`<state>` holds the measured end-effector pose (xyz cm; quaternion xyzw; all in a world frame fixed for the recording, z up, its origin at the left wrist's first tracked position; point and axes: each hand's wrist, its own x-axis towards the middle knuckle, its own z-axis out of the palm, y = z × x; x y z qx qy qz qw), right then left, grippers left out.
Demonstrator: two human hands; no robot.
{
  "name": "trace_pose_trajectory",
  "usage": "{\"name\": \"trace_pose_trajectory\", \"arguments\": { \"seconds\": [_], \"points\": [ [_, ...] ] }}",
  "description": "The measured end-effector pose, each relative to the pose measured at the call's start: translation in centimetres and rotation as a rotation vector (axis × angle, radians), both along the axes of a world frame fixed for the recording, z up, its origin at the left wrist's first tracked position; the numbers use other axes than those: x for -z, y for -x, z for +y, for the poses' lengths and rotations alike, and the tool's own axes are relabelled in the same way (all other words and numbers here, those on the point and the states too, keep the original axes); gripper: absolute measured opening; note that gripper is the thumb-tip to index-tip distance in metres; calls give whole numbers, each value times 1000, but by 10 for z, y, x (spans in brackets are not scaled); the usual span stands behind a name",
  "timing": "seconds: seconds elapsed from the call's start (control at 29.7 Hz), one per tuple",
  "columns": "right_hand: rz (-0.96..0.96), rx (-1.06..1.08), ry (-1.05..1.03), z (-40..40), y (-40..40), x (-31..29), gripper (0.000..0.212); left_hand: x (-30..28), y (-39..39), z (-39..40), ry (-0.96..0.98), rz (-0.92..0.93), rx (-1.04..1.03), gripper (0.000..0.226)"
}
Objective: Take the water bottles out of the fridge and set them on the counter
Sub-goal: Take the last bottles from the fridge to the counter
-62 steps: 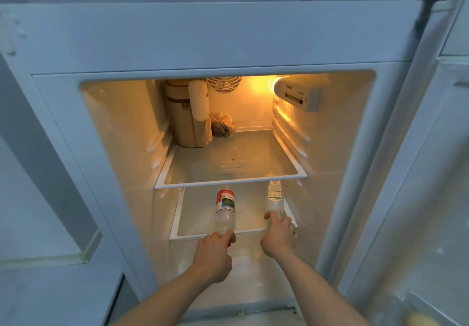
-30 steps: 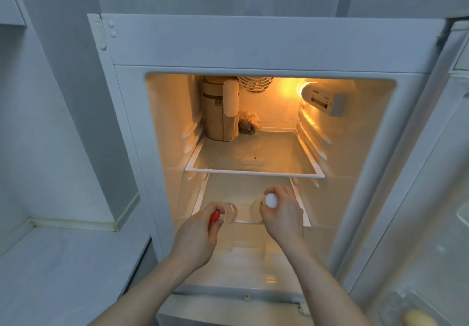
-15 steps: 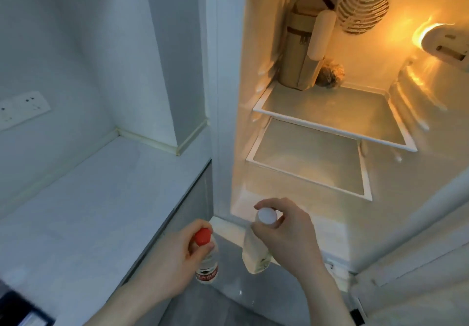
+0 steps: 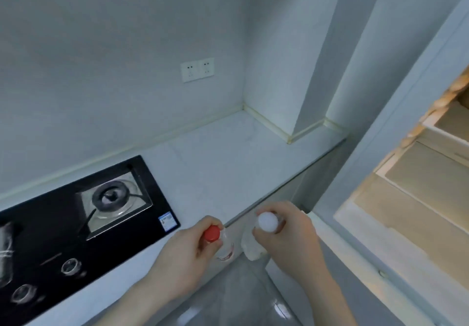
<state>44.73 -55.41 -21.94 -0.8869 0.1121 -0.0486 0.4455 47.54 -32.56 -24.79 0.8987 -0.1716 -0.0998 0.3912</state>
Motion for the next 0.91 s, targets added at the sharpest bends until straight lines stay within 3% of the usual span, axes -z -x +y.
{"name": "trace_pose_trajectory", "arguments": {
  "seconds": [0.34,0.47,0.71,0.91],
  "points": [
    [-19,-292,-82,175,12,10,33,-6,75,173,-23,-2,-336,17],
    [18,-412,-75,222,15,11,34,-6,104,214,-16,12,-449,14],
    [-2,-825,-60,326,-2,1,32,-10,159,280,11,-11,-813,16],
    [19,-1049,-73,376,-15,1,28,-15,194,299,-4,-27,-1063,13]
  ]
}}
